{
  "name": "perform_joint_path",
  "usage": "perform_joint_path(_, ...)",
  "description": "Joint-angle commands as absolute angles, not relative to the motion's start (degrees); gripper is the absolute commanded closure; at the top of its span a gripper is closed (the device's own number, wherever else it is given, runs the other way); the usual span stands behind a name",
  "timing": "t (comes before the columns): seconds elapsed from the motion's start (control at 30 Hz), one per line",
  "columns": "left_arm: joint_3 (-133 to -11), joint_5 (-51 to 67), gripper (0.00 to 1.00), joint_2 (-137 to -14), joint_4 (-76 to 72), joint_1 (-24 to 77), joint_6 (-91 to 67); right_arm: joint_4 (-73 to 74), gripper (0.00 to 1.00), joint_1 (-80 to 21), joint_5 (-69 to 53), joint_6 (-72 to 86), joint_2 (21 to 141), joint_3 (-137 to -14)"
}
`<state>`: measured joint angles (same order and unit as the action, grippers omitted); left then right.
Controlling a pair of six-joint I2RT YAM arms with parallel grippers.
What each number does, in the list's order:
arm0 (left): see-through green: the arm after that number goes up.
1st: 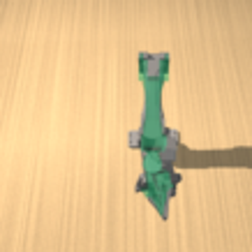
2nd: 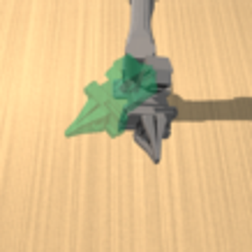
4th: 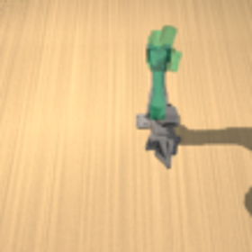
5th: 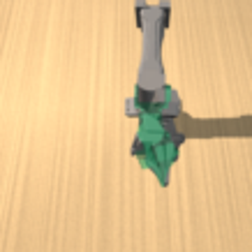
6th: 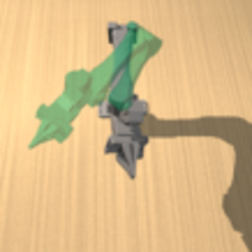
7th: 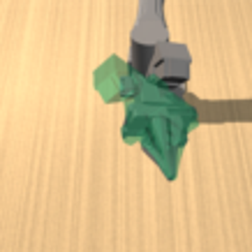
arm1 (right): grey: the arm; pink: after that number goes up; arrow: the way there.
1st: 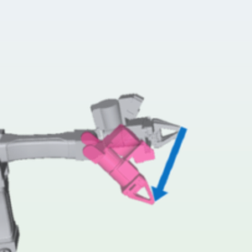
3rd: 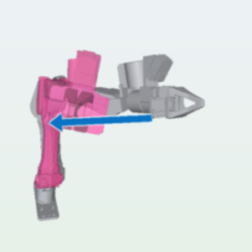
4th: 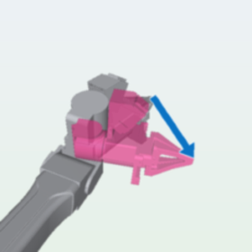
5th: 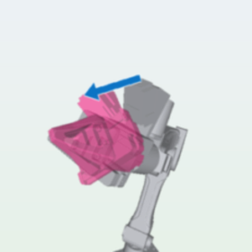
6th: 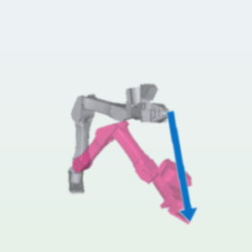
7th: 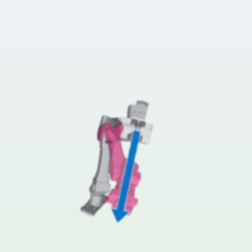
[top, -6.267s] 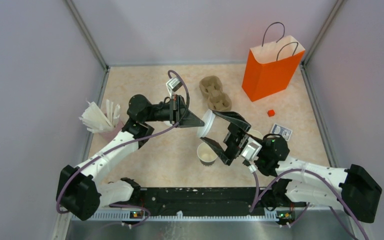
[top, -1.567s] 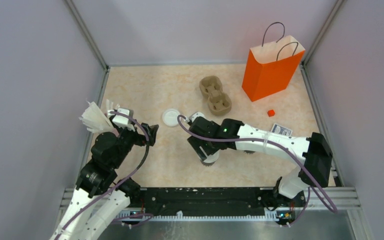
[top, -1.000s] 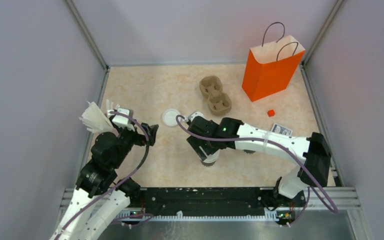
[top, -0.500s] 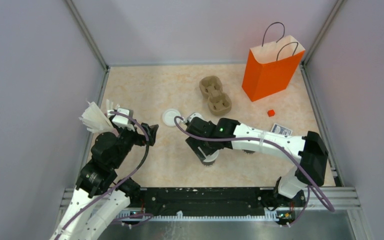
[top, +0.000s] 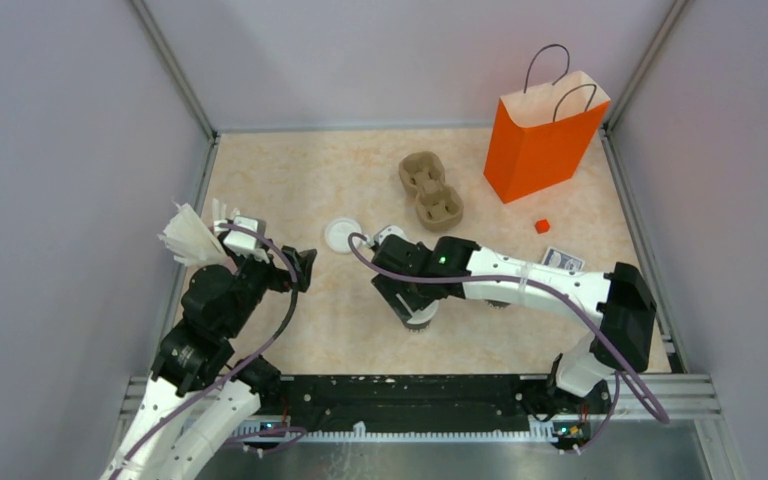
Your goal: Pack the takeout coffee
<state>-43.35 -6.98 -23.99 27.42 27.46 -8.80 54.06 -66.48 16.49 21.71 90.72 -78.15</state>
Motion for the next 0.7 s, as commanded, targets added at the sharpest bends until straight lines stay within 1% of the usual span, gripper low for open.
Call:
perform_joint_path(0.0,-42.96,-7.68,0.01,-23.23,25.49,27.40,-8.10,54.98,0.29,-67.83,17.86,22.52,89.28,-81.26)
perform_joint_path(0.43,-42.98,-7.68,0.01,-23.18,25.49,27.38,-8.10,56.09,0.29,-68.49,20.00,23.03,88.44,-82.03)
perform_joint_path(0.67,-42.96,-7.82,0.01,-23.04,25.49,27.40,-8.09,54.10,0.26,-68.48,20.28,21.94,88.85,-79.88)
